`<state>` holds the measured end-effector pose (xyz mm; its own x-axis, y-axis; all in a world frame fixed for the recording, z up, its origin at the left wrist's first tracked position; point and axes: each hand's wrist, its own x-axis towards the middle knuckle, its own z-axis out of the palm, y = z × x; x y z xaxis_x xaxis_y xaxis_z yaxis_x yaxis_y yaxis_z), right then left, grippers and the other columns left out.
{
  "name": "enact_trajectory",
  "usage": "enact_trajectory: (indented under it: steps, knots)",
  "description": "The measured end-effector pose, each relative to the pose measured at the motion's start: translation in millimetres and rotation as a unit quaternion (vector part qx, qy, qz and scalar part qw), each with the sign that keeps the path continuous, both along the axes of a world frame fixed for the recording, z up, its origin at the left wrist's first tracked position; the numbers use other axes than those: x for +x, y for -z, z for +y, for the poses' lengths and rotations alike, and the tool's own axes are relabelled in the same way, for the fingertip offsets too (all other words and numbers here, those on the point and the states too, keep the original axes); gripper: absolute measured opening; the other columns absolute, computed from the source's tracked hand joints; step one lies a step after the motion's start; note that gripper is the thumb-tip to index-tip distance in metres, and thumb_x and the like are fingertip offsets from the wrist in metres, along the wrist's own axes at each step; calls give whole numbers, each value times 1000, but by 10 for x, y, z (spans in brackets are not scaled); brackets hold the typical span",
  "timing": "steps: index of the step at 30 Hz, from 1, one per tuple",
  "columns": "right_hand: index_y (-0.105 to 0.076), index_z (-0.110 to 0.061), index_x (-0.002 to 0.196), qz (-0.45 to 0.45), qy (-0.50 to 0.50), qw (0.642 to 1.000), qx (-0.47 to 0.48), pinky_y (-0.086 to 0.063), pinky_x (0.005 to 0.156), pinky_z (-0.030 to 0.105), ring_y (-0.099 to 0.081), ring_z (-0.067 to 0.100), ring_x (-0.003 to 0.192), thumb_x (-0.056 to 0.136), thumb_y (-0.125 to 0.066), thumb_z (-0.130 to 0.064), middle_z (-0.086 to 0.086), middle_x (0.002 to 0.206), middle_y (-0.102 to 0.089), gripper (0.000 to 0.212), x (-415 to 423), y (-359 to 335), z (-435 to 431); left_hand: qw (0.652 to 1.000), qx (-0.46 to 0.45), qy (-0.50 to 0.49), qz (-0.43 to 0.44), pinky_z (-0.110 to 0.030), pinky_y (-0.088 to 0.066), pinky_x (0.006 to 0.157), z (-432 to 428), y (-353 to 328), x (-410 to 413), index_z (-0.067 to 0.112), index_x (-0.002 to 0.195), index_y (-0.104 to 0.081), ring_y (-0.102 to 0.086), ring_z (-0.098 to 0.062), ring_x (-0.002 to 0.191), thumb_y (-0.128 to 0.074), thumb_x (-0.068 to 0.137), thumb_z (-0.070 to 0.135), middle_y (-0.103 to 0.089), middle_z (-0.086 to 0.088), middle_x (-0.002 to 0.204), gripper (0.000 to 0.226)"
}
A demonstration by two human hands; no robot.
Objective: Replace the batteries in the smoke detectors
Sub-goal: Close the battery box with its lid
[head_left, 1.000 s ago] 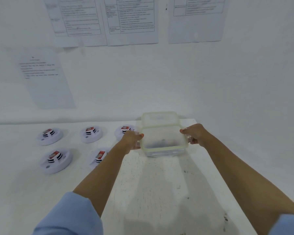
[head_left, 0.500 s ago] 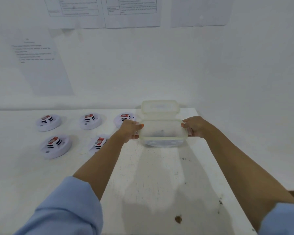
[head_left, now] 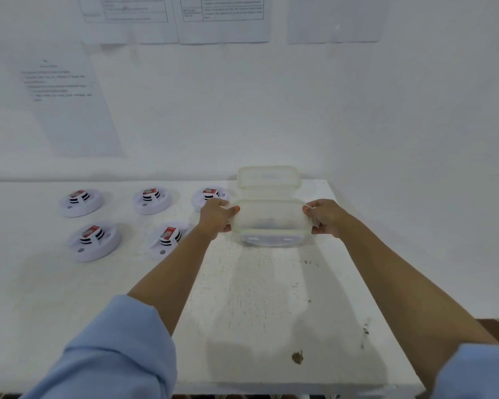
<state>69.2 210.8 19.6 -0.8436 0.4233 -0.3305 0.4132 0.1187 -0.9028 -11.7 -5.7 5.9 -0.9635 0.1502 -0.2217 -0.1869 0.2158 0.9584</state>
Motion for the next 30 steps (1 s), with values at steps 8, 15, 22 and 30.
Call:
enact_trajectory:
  steps: [8, 15, 22, 30]
  knots:
    - [-53, 13, 118, 18, 69, 971, 227, -46, 97, 43, -57, 37, 112, 84, -66, -18, 26, 123, -57, 48, -17, -20, -129, 993, -90, -46, 69, -38, -48, 87, 6, 52, 47, -1, 129, -46, -55, -31, 104, -67, 85, 20, -50, -18, 132, 53]
    - [-51, 2, 119, 15, 91, 954, 285, -42, 87, 30, -54, 30, 114, 93, -51, -13, 16, 123, -57, 30, -37, 49, -343, 943, -287, -21, 166, -23, -31, 50, 109, 71, 33, 12, 57, -30, -45, -19, 59, -60, 90, 26, -36, -1, 55, 47]
    - [-38, -4, 135, 25, 65, 954, 290, -40, 94, 32, -50, 29, 120, 90, -53, -14, 15, 131, -52, 48, -44, 80, -355, 953, -264, 17, 146, -21, -25, 46, 82, 84, -53, 11, 53, -29, -37, -15, 50, -67, 84, 22, -34, -1, 53, 50]
    - [-40, -8, 130, 23, 71, 952, 297, -41, 87, 30, -56, 30, 111, 91, -49, -11, 15, 119, -59, 40, -91, 131, -383, 974, -201, 13, 107, -24, -45, 58, 69, 62, -25, 3, 80, -57, -59, -27, 77, -70, 81, 22, -54, -4, 73, 24]
